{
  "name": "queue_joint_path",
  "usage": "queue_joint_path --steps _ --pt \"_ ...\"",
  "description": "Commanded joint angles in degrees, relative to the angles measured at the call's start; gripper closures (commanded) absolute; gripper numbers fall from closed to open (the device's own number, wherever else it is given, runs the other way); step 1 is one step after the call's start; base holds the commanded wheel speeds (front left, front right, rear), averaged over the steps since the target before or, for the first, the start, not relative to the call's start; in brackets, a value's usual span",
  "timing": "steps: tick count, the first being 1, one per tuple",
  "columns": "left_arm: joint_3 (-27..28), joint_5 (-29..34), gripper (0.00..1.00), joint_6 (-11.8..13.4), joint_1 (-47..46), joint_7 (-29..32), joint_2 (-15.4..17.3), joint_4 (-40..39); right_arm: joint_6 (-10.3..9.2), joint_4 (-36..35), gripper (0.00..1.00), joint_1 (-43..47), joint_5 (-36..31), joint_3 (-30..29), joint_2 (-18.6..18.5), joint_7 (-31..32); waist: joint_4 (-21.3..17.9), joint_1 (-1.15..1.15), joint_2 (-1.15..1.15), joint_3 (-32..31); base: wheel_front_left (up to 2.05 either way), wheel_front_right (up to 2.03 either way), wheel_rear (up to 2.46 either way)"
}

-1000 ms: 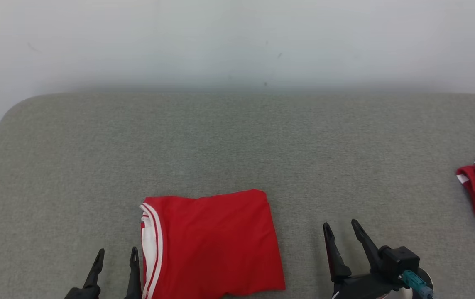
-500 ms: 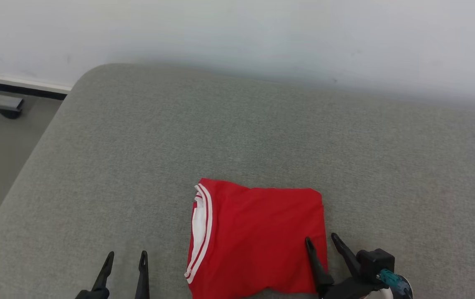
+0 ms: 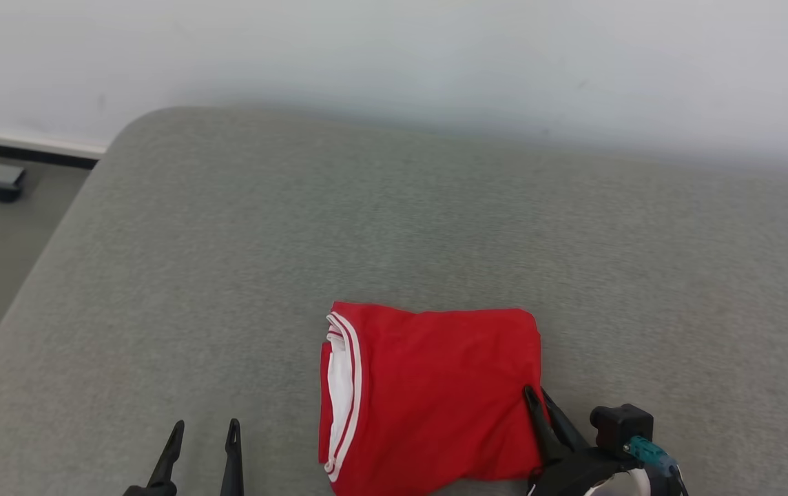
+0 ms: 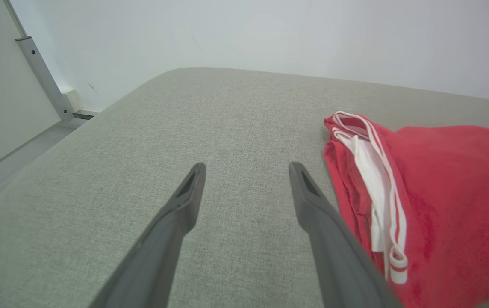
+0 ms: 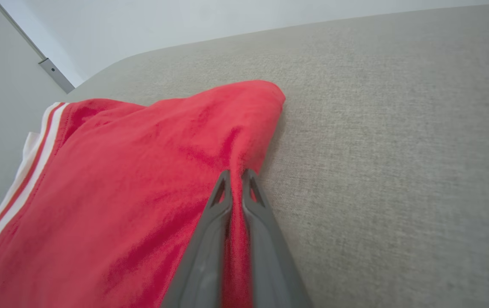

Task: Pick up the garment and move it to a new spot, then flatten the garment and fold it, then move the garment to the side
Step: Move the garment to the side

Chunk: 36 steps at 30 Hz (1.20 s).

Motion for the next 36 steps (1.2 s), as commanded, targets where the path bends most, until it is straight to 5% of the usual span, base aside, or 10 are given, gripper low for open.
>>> queue_joint_path --steps 1,25,36 --pt "0.01 -0.16 0.00 0.00 0.09 -0.18 -0.03 -0.16 -0.16 -0.41 1.00 0.41 0.23 -0.45 -0.05 0.02 -3.49 0.00 0.00 -0.37 0.00 0.00 0.00" --pt "-0.81 0.45 0.00 -0.36 -4.91 -0.18 -0.01 0.48 -0.16 -2.23 1.00 0.11 -0.17 -3.06 -0.01 0.00 -39.80 0.00 0.00 2.56 0.00 0.00 0.00" --pt "-3.68 2.71 0.00 -2.02 -10.09 -0.18 0.07 2.40 -0.16 -5.35 1.00 0.71 1.70 -6.37 0.05 0.00 -44.95 0.00 0.00 6.72 0.00 0.00 0.00"
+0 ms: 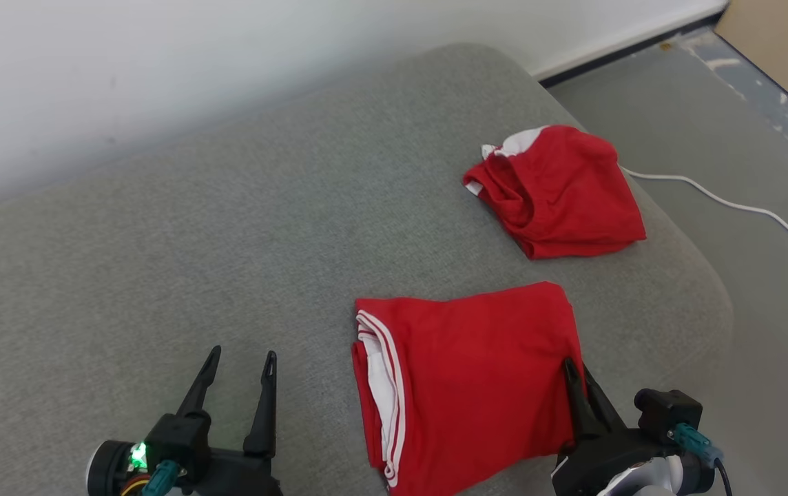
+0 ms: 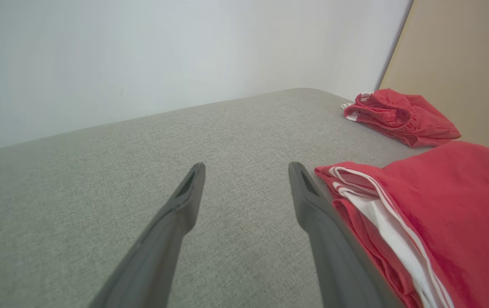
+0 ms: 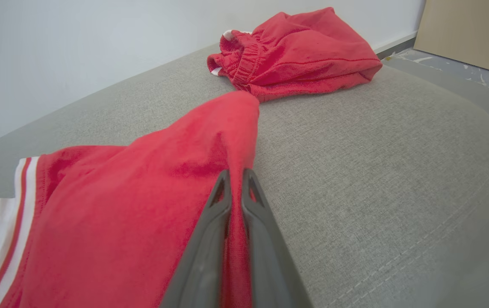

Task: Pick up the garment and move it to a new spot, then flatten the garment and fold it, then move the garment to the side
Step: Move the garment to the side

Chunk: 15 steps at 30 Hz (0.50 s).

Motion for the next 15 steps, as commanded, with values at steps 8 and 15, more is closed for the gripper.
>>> queue_joint_path --steps 8,15 --pt "-1.20 0.69 0.00 -0.55 -2.30 -0.17 0.19 1.31 -0.16 -3.34 1.00 -0.64 0.26 -2.05 0.13 -0.02 -3.17 0.00 0.00 4.51 0.00 0.00 0.00" --pt "0.63 1.24 0.00 -0.71 -1.39 -0.16 0.19 0.62 -0.16 -6.29 1.00 -6.28 -2.97 -0.21 0.16 -0.02 -2.64 0.00 0.00 5.55 0.00 0.00 0.00"
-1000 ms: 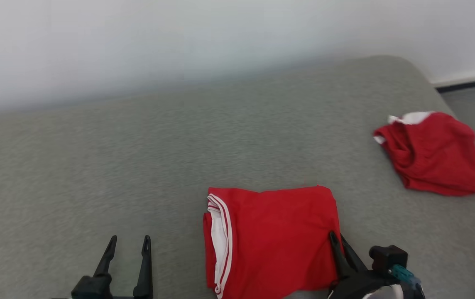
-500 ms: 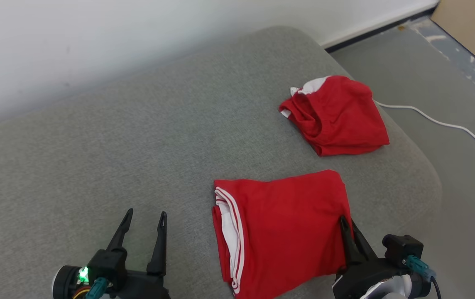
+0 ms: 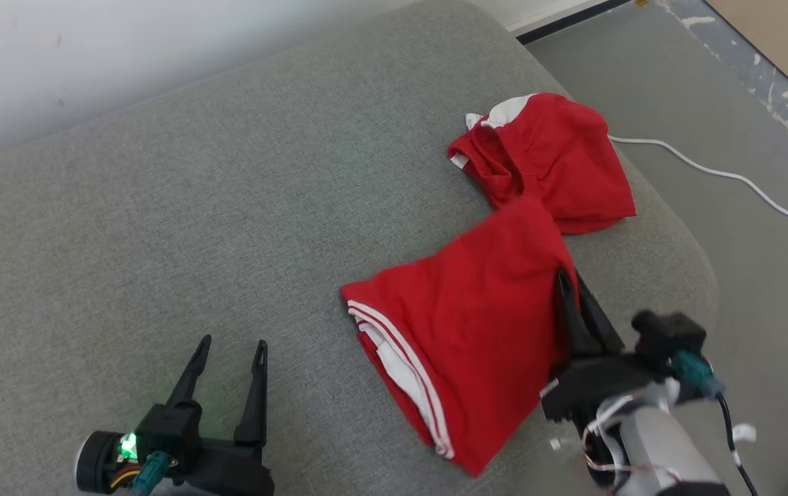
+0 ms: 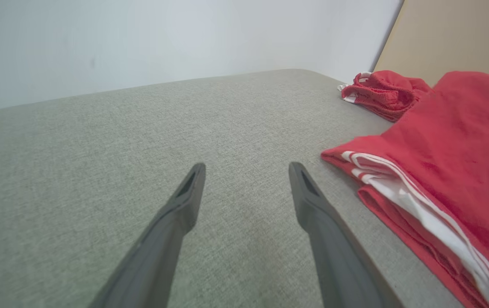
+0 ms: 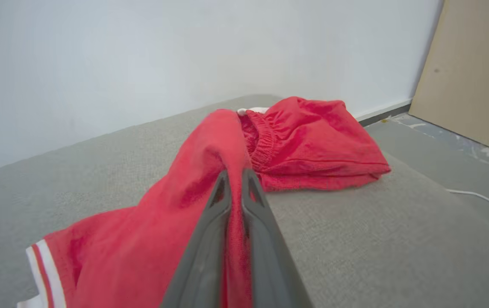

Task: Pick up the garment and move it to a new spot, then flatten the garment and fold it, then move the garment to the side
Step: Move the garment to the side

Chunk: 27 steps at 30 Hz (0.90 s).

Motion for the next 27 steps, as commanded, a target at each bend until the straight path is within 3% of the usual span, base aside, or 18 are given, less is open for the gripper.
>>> queue_joint_path --steps 1,6,11,16,24,25,27 --pt "0.41 0.72 0.00 -0.15 0.75 -0.17 0.17 -0.31 -0.16 -0.25 1.00 -1.64 -0.76 0.45 0.15 -0.02 0.22 0.00 -0.01 0.33 0.00 0.00 0.00" --pt "1.34 1.86 0.00 -0.05 1.28 -0.18 0.18 -1.35 -0.16 1.70 1.00 -9.74 -4.79 0.52 -1.17 -0.02 2.08 0.00 -0.01 1.32 0.00 0.00 0.00" --pt "0.71 2.97 0.00 -0.23 0.58 -0.18 0.75 -1.48 -0.16 6.30 1.00 -17.54 -8.93 -4.22 -3.67 -0.01 6.27 0.00 -0.01 1.99 0.00 0.00 0.00" --pt "-0.66 4.54 0.00 -0.35 -0.31 -0.17 2.50 -2.14 -0.16 11.46 1.00 -23.45 -14.01 -13.27 -7.65 -0.01 10.26 0.00 -0.01 3.48 0.00 0.00 0.00" --pt "-2.16 4.82 0.00 -0.10 -1.89 -0.17 4.16 -3.05 -0.16 18.66 1.00 -27.92 -28.81 -34.48 -12.52 0.01 14.10 0.00 -0.01 6.15 0.00 0.00 0.00" --pt "-2.26 4.77 0.00 -0.04 -1.90 -0.17 4.20 -3.07 -0.16 18.97 0.91 -28.06 -30.31 -36.29 -12.65 0.01 14.18 0.00 -0.01 6.22 0.00 0.00 0.00" --pt "-2.36 4.61 0.00 0.33 -2.02 -0.17 4.25 -3.01 -0.16 19.94 0.00 -27.94 -33.33 -40.38 -12.67 0.00 14.31 0.00 -0.01 6.27 0.00 0.00 0.00"
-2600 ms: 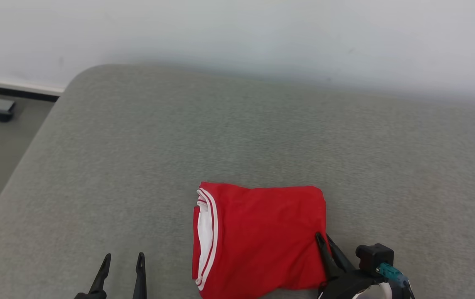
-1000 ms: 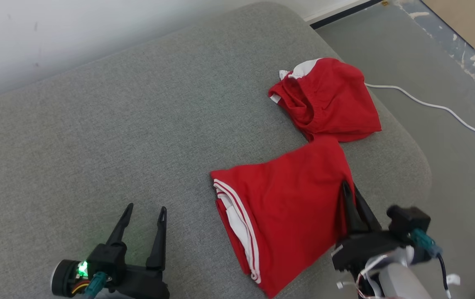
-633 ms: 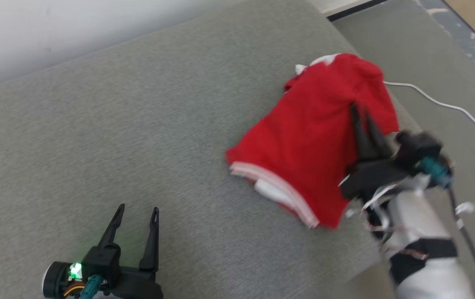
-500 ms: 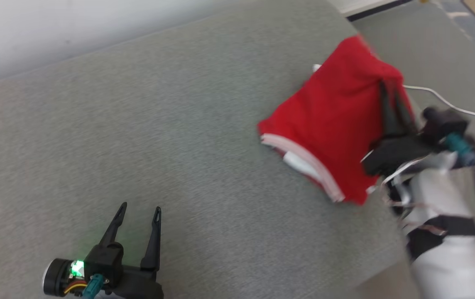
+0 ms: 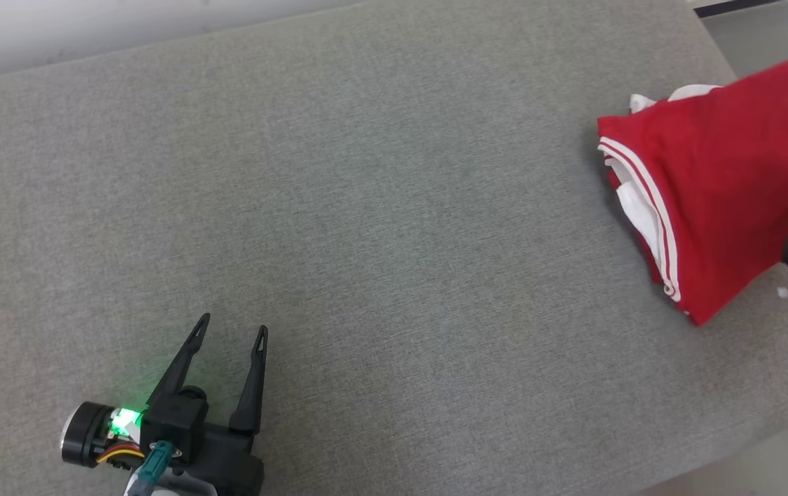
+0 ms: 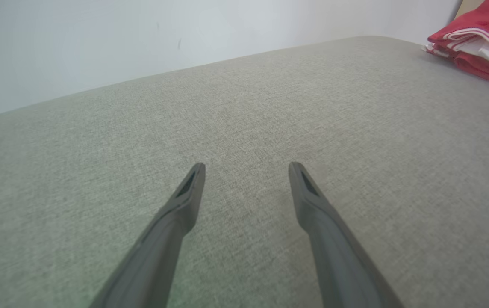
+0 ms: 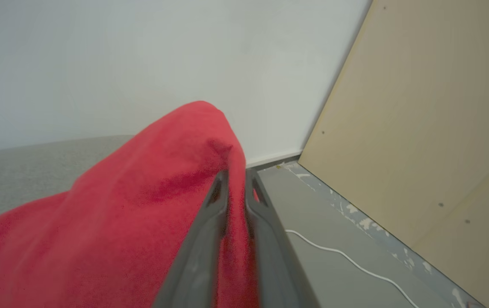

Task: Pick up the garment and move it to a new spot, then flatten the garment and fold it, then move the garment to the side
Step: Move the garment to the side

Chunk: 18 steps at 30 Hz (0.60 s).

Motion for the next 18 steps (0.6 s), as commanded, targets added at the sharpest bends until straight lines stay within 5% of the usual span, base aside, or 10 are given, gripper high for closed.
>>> queue_joint_path --steps 1,8,18 --pt "-0.09 -0.26 0.00 0.41 -0.61 -0.16 0.19 -0.12 -0.16 0.22 0.00 -0.13 -1.60 -1.78 0.00 0.02 0.64 -0.01 -0.01 0.57 0.00 0.00 0.00" --pt "0.05 -0.80 0.00 1.08 -0.35 -0.17 0.09 0.40 -0.16 -1.53 0.00 1.14 -3.26 -3.90 2.68 0.02 0.96 -0.01 -0.01 -0.38 0.00 0.00 0.00" --pt "2.57 -2.05 0.00 2.93 2.15 -0.17 -0.83 0.81 -0.16 -12.16 0.00 13.24 9.15 11.95 10.76 0.03 2.88 -0.01 -0.01 -4.11 0.00 0.00 0.00"
